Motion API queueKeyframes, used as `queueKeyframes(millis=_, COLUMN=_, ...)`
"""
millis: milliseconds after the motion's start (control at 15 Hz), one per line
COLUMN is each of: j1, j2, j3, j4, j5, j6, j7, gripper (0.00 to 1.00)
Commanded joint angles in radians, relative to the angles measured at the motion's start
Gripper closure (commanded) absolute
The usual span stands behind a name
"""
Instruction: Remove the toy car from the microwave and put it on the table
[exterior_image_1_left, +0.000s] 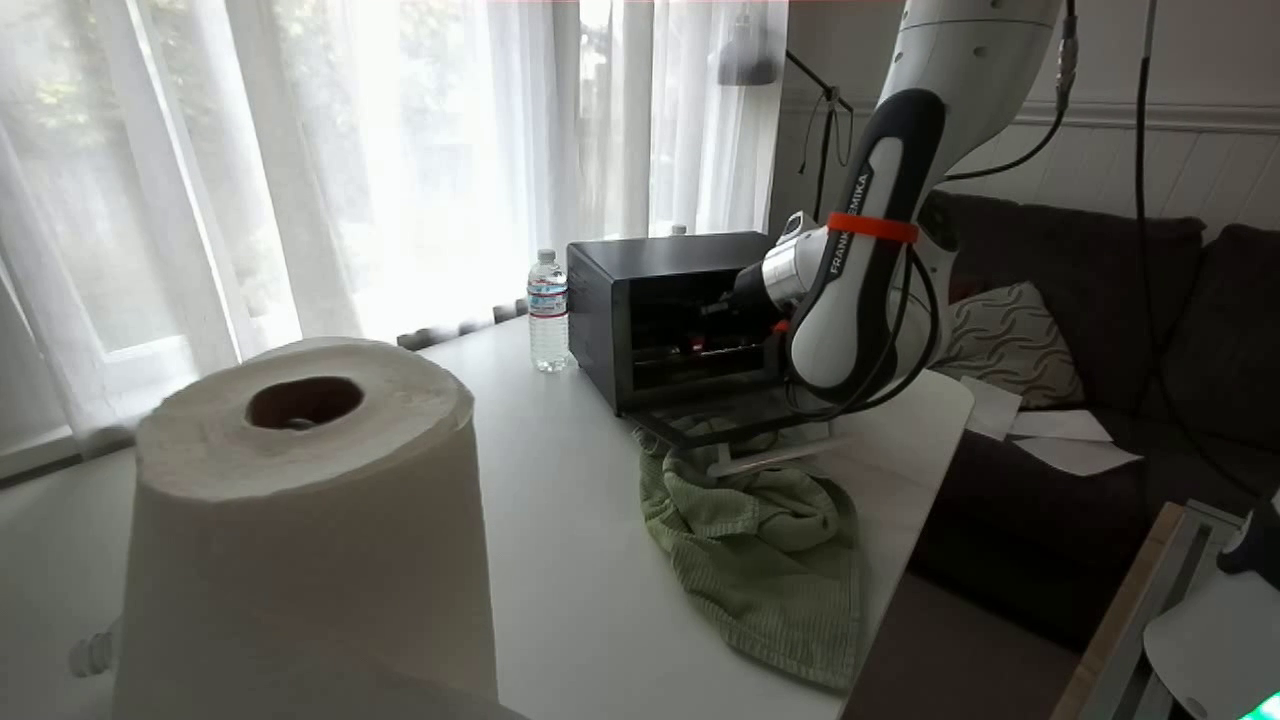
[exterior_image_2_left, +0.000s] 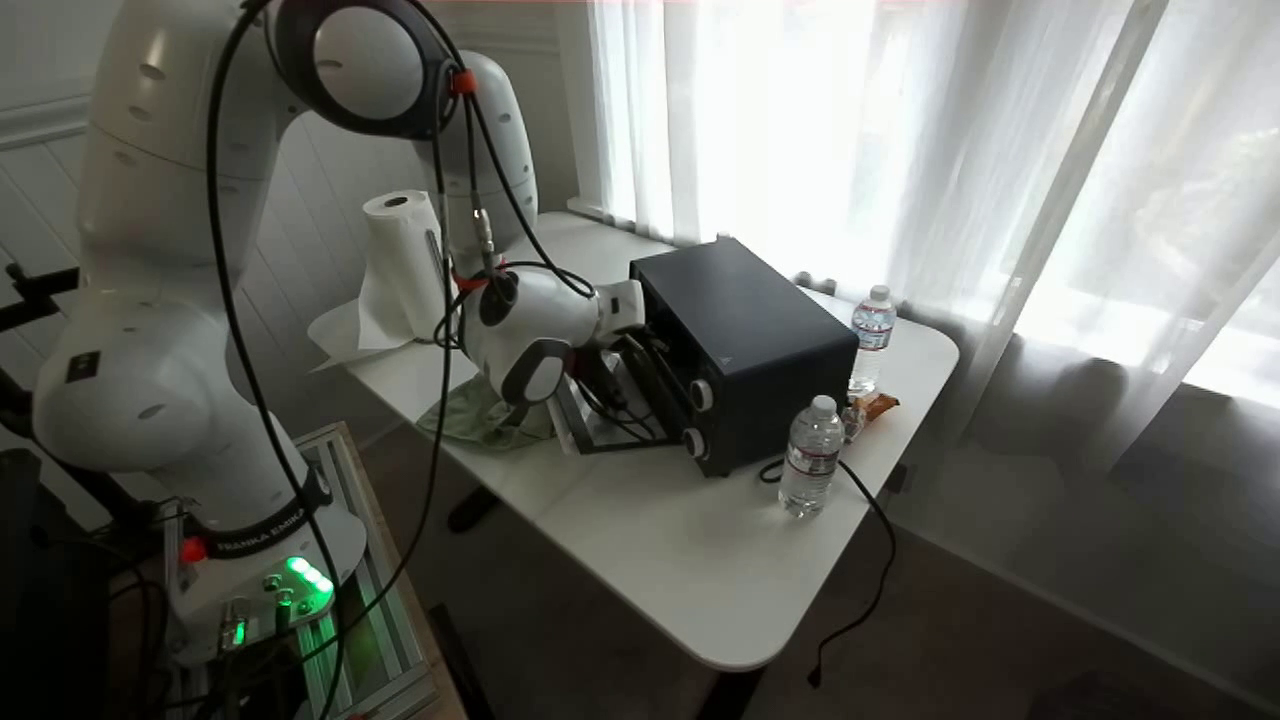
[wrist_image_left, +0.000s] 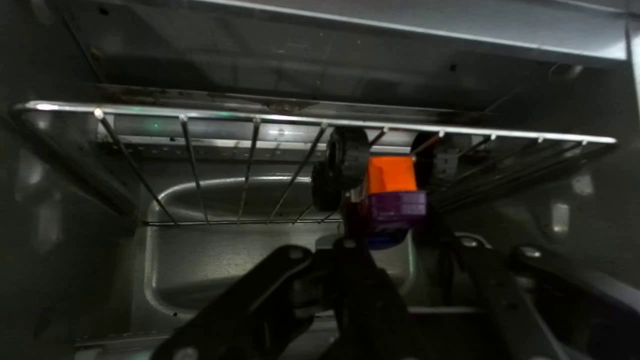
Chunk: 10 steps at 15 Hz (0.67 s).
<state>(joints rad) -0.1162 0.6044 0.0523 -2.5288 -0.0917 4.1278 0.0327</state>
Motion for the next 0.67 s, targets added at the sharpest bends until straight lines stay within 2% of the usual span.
queueKeyframes(millis=0, j1=0.035, j2=0.014, j3=-0.014, j4=0.0, j5=0.043, j6=0.025, j7=0.012, gripper=0.92)
queueKeyframes(millis=267, j1=0.051, j2=0.0, j3=-0.015, j4=-0.035, j5=0.052, j6=0.062, j7=0.001, gripper=0.92)
queueKeyframes(millis=467, j1=0.059, j2=-0.012, j3=-0.017, j4=-0.084, j5=0.046, j6=0.144, j7=-0.006, gripper=0.92)
queueKeyframes(millis=533, j1=0.064, j2=-0.058, j3=-0.017, j4=-0.073, j5=0.048, j6=0.096, j7=-0.008, gripper=0.92)
queueKeyframes(millis=600, j1=0.07, j2=-0.066, j3=-0.019, j4=-0.072, j5=0.053, j6=0.095, j7=-0.014, gripper=0.92)
